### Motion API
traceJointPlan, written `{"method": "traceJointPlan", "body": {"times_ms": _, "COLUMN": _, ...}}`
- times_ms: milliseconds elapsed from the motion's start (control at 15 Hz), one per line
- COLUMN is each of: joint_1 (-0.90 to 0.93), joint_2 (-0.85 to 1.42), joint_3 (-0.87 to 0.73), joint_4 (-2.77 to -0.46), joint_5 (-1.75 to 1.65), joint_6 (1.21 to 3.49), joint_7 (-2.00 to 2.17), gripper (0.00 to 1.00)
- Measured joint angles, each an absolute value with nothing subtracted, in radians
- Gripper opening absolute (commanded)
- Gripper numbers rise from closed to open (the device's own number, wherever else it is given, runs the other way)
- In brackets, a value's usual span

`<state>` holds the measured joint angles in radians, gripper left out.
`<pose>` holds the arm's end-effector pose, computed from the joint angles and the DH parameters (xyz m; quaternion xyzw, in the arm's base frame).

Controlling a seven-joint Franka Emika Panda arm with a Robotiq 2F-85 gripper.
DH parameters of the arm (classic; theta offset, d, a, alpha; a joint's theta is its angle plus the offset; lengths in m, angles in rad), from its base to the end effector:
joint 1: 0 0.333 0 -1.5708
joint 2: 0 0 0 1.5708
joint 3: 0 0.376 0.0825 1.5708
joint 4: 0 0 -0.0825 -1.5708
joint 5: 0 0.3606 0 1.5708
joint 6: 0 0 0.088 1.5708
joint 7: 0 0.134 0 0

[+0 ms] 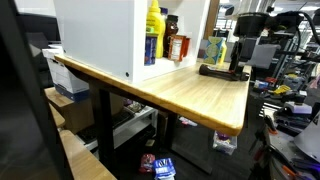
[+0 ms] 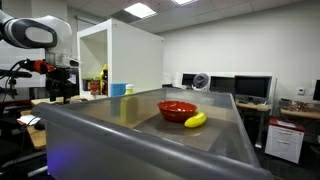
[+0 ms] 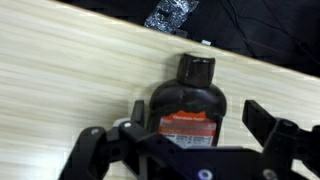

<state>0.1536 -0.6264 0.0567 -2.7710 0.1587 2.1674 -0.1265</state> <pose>0.2774 0.0692 0.4276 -0.9916 -0.1189 -0.0099 0.0499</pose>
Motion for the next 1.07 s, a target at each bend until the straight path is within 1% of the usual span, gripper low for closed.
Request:
{"method": "traceJointPlan", "body": {"times_ms": 200, "joint_1": 0.153, "joint_2": -0.627, "joint_3": 0.058, "joint_4": -2.772, "joint_5": 0.149, "joint_6": 2.173, "joint_7": -0.126, "gripper": 1.00}}
{"method": "traceJointPlan", "body": {"times_ms": 267, "joint_1": 0.153, "joint_2": -0.627, "joint_3": 0.058, "joint_4": -2.773, "joint_5": 0.148, "joint_6": 2.173, "joint_7": -0.125, "gripper": 0.94}}
{"method": "traceJointPlan", "body": {"times_ms": 333, "joint_1": 0.152, "joint_2": -0.626, "joint_3": 0.058, "joint_4": -2.772, "joint_5": 0.146, "joint_6": 2.173, "joint_7": -0.121, "gripper": 0.75}}
{"method": "traceJointPlan", "body": {"times_ms": 467, "joint_1": 0.148, "joint_2": -0.625, "joint_3": 0.062, "joint_4": -2.772, "joint_5": 0.138, "joint_6": 2.172, "joint_7": -0.105, "gripper": 0.65}}
{"method": "traceJointPlan", "body": {"times_ms": 533, "joint_1": 0.147, "joint_2": -0.625, "joint_3": 0.064, "joint_4": -2.772, "joint_5": 0.135, "joint_6": 2.170, "joint_7": -0.097, "gripper": 0.59}}
{"method": "traceJointPlan", "body": {"times_ms": 667, "joint_1": 0.146, "joint_2": -0.624, "joint_3": 0.068, "joint_4": -2.771, "joint_5": 0.128, "joint_6": 2.167, "joint_7": -0.078, "gripper": 0.50}}
{"method": "traceJointPlan", "body": {"times_ms": 733, "joint_1": 0.146, "joint_2": -0.627, "joint_3": 0.070, "joint_4": -2.766, "joint_5": 0.126, "joint_6": 2.161, "joint_7": -0.069, "gripper": 0.50}}
{"method": "traceJointPlan", "body": {"times_ms": 800, "joint_1": 0.146, "joint_2": -0.629, "joint_3": 0.072, "joint_4": -2.768, "joint_5": 0.125, "joint_6": 2.157, "joint_7": -0.063, "gripper": 0.46}}
{"method": "traceJointPlan", "body": {"times_ms": 867, "joint_1": 0.146, "joint_2": -0.636, "joint_3": 0.075, "joint_4": -2.772, "joint_5": 0.125, "joint_6": 2.157, "joint_7": -0.053, "gripper": 0.45}}
{"method": "traceJointPlan", "body": {"times_ms": 1000, "joint_1": 0.146, "joint_2": -0.644, "joint_3": 0.078, "joint_4": -2.769, "joint_5": 0.125, "joint_6": 2.152, "joint_7": -0.044, "gripper": 0.38}}
{"method": "traceJointPlan", "body": {"times_ms": 1067, "joint_1": 0.146, "joint_2": -0.648, "joint_3": 0.078, "joint_4": -2.767, "joint_5": 0.125, "joint_6": 2.150, "joint_7": -0.043, "gripper": 0.36}}
